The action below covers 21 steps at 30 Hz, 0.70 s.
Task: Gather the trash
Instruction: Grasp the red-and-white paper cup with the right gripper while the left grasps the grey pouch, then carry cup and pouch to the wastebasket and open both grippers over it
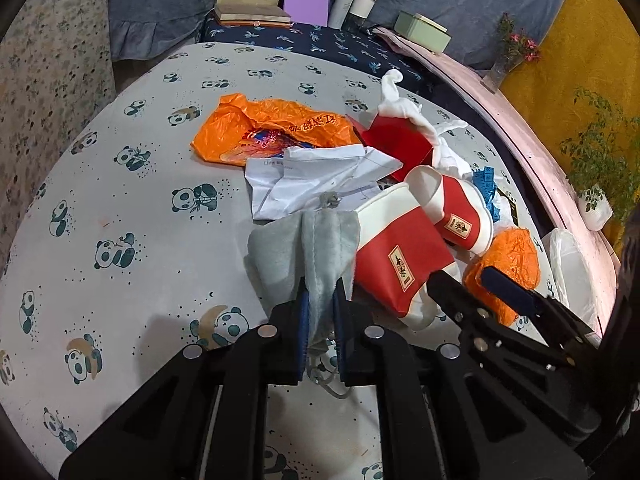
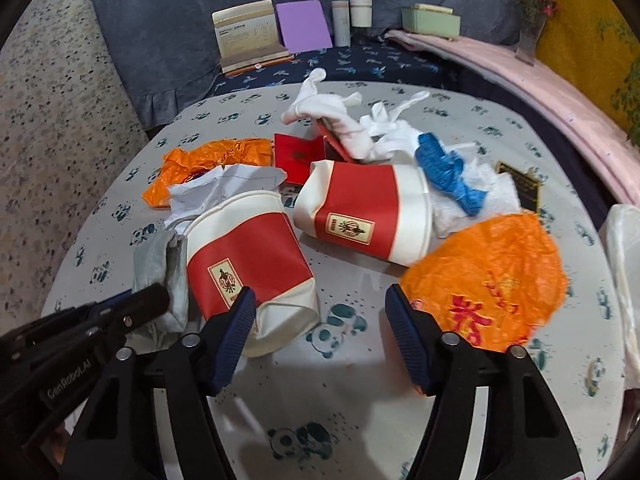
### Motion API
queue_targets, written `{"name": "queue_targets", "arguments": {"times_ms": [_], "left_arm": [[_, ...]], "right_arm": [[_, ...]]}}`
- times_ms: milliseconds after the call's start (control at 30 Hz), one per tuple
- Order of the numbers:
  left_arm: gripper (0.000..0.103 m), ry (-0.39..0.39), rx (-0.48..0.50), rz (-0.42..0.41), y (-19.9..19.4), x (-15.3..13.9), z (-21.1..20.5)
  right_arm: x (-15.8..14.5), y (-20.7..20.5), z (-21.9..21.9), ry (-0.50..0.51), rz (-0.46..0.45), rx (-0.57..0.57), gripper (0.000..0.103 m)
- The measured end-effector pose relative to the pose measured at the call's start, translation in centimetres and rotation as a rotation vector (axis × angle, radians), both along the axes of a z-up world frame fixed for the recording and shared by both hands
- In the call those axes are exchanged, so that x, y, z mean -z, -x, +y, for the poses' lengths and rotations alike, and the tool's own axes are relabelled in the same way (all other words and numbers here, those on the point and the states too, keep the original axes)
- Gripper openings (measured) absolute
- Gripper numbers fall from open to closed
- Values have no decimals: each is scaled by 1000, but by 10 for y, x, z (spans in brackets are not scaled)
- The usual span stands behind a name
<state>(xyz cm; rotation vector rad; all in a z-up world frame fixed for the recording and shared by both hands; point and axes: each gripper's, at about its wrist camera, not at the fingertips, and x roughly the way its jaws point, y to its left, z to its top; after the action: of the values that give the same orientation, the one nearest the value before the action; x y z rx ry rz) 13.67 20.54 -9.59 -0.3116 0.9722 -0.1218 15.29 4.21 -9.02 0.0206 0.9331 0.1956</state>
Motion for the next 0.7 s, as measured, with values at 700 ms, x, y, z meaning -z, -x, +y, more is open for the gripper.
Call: {"name": "queue_targets", "arguments": {"times_ms": [700], "left_arm": [[10,-12,39,-47,20,-26,-24]], "right_arm": [[-29,35,-16,-115,-82,-40,34]]}}
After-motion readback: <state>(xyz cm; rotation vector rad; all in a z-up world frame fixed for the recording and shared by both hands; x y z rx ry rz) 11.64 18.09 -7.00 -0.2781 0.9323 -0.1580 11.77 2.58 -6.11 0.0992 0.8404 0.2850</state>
